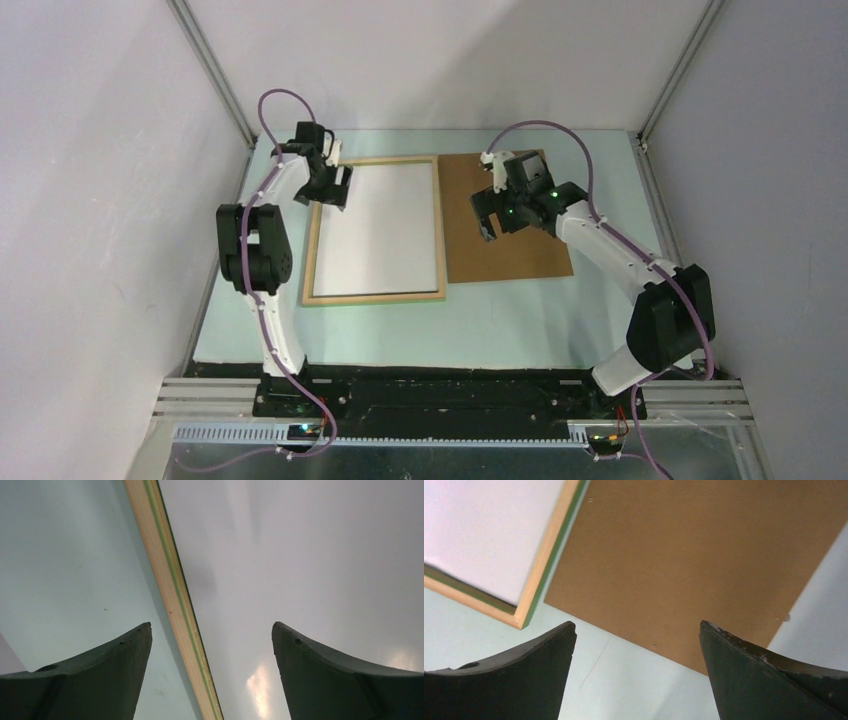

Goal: Put the photo into the frame
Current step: Place the photo in the photo frame.

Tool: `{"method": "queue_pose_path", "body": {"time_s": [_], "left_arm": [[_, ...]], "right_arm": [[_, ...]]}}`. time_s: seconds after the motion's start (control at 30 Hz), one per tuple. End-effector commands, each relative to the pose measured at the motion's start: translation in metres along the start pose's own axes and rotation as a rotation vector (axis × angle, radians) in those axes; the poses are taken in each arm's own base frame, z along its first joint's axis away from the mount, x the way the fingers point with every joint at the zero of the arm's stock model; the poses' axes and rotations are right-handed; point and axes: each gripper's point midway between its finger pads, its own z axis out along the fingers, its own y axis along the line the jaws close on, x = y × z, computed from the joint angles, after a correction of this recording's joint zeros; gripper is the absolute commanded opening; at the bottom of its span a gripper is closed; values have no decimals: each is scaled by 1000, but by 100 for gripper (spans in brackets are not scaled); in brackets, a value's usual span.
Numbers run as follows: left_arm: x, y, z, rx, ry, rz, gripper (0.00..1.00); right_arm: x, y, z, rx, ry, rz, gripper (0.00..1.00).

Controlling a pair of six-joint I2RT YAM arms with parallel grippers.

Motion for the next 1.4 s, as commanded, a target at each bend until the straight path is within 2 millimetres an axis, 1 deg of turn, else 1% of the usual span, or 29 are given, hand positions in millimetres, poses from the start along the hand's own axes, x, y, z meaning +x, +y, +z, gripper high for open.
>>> {"method": "queue_pose_path", "body": {"time_s": [0.0,0.03,0.07,0.1,0.13,0.17,0.2,0.23,0.27,0.33,0.43,0.47,0.63,0.77,0.87,1.17,1.37], "left_arm": [[-25,-21,-39,42,-154,-2,94],[-21,-31,-39,65,-152,8,94],[-22,-38,-39,79,-160,10,94],[-18,-48,-38,98,-154,23,94],[-18,-54,-37,106,-159,26,94],[-14,-65,-34,123,-150,42,94],[-14,-71,-33,129,-155,48,94],[-11,-82,-31,143,-149,67,94],[-11,-87,-29,149,-151,72,94],[-8,-105,-24,178,-147,94,94],[-6,-121,-19,213,-142,98,94],[-4,-129,-16,229,-134,106,94],[2,-138,-6,251,-112,103,94],[10,-140,1,255,-91,97,93],[16,-142,4,268,-75,91,93],[26,-144,6,277,-54,83,93],[35,-148,12,287,-20,34,93]], "right_arm": [[-21,-20,-18,20,-107,77,98],[-19,-26,-17,25,-105,90,98],[-18,-27,-16,20,-102,94,99],[-17,-33,-15,26,-100,105,99],[-16,-34,-14,19,-99,104,99],[-16,-39,-14,24,-98,111,99],[-13,-44,-13,25,-91,116,99],[-12,-46,-12,24,-87,118,99],[-9,-51,-9,28,-81,120,99],[-1,-60,-6,36,-72,127,99],[9,-70,-1,42,-62,141,99],[15,-76,1,49,-55,155,99],[34,-84,7,48,-31,185,98],[42,-87,9,45,-23,199,98],[45,-87,11,40,-18,207,98],[46,-85,11,31,-17,215,97],[48,-85,11,30,-15,219,97]]}}
